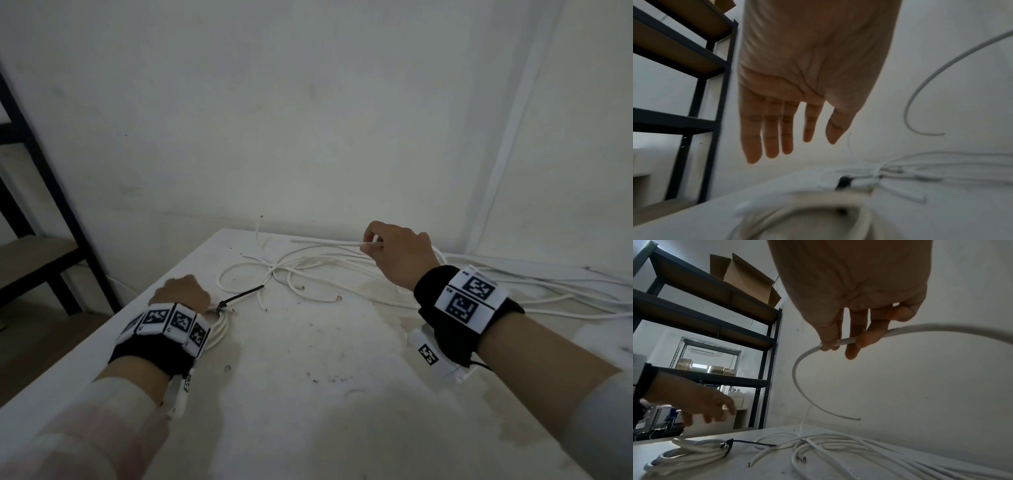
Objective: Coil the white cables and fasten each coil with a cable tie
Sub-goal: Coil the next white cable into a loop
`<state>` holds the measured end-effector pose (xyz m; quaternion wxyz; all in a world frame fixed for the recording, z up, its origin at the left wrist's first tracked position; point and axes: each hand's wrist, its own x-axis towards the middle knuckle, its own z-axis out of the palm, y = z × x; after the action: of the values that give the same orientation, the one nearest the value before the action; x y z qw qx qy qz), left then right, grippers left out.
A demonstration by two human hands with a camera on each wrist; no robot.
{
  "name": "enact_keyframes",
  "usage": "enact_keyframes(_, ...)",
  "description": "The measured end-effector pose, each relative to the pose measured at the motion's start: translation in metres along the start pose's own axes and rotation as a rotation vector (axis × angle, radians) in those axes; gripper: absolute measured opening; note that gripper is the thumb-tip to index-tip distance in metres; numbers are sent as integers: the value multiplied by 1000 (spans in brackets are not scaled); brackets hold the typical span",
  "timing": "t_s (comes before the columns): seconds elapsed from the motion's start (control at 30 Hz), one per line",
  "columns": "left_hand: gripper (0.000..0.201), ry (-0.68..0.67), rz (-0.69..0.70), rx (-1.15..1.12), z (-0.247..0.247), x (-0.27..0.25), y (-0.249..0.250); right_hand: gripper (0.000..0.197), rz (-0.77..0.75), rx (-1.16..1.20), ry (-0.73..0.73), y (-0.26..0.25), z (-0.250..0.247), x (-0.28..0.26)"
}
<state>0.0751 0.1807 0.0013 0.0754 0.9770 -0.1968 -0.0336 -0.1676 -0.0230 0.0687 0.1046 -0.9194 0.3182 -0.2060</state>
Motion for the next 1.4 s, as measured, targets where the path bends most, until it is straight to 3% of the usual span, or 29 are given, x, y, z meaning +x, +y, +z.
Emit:
enact_keyframes(0.17, 66, 19, 205, -163, -19, -21, 57, 15, -47, 140, 42, 5, -12, -12)
enact_keyframes(0.3, 86, 161, 411, -336, -24, -47, 96, 11, -119, 224, 66, 18, -24, -25)
enact_keyframes(0.37, 75, 202, 483, -394, -26, -58, 112, 11, -149, 255, 70, 26, -30, -30)
enact_keyframes(0.47, 41, 277, 552, -523, -29, -65, 130, 11, -171, 219, 112, 41, -41, -36)
enact_keyframes(0.6, 32, 272, 691, -646, -32, -81, 154, 12, -168, 360, 210, 65, -61, -45)
enact_keyframes(0.77, 33, 151, 725, -790, -26, -99, 176, 28, -70, 527, 406, 110, -95, -56)
enact_keyframes(0.9, 33, 89, 721, -919, -22, -114, 192, 16, -15, 459, 442, 143, -114, -76)
enact_keyframes(1.0, 33, 185, 740, -868, -23, -121, 198, 4, 8, 407, 384, 163, -120, -91)
enact_keyframes(1.1, 31, 271, 727, -829, -30, -121, 199, 8, 22, 375, 349, 177, -119, -100)
enact_keyframes(1.4, 30, 300, 672, -904, -50, -122, 181, 11, -22, 199, 372, 193, -97, -90)
